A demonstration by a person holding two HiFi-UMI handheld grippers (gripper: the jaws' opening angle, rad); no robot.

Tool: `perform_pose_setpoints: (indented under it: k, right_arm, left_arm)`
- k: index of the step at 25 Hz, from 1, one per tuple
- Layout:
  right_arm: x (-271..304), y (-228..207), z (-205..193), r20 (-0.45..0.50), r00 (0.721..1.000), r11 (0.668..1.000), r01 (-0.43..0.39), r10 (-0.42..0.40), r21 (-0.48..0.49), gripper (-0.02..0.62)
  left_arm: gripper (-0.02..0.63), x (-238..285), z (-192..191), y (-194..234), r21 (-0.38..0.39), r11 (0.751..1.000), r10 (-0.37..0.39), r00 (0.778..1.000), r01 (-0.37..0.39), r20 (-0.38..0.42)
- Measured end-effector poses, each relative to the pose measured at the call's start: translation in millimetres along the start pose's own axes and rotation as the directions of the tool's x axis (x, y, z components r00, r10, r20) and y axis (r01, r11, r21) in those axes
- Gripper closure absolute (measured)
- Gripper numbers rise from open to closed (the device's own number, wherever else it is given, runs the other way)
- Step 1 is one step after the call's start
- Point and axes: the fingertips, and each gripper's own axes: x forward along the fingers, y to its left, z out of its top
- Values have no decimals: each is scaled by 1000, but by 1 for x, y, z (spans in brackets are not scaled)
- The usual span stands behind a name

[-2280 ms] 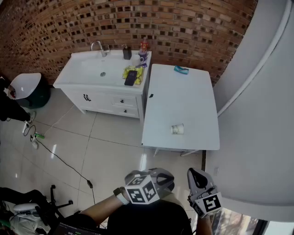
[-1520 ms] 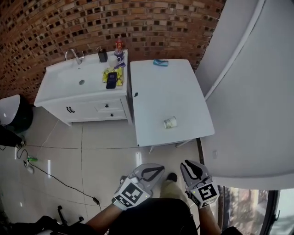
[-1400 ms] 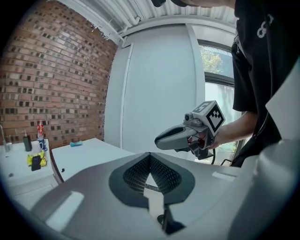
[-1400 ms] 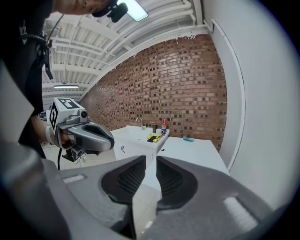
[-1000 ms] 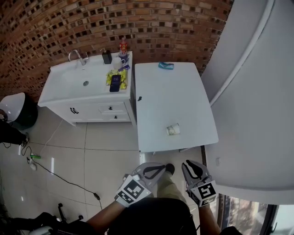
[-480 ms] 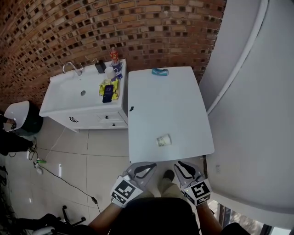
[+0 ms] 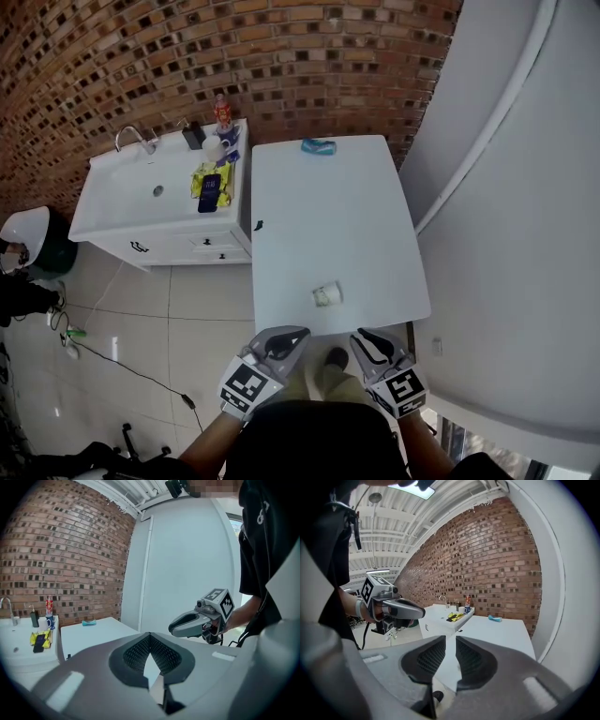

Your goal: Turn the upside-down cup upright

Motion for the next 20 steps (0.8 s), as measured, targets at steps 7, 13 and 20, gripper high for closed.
perform_pose_setpoints:
  k: [7,13,20]
  right_arm:
    - [22,5,25,-14,996,996,83,-83,16,543]
    - [44,10,22,-68,987,987,151,-147,59,543]
    - [67,-17,-21,-155,975,977,181,-162,114,543]
  left_arm:
    - [591,-3,6,35,5,997,-80,997,80,10]
    - [591,-12,-1,57,-24,988,-150,989,150,0]
    - [591,-7,-13,71,-49,983,-180,984,179,-13]
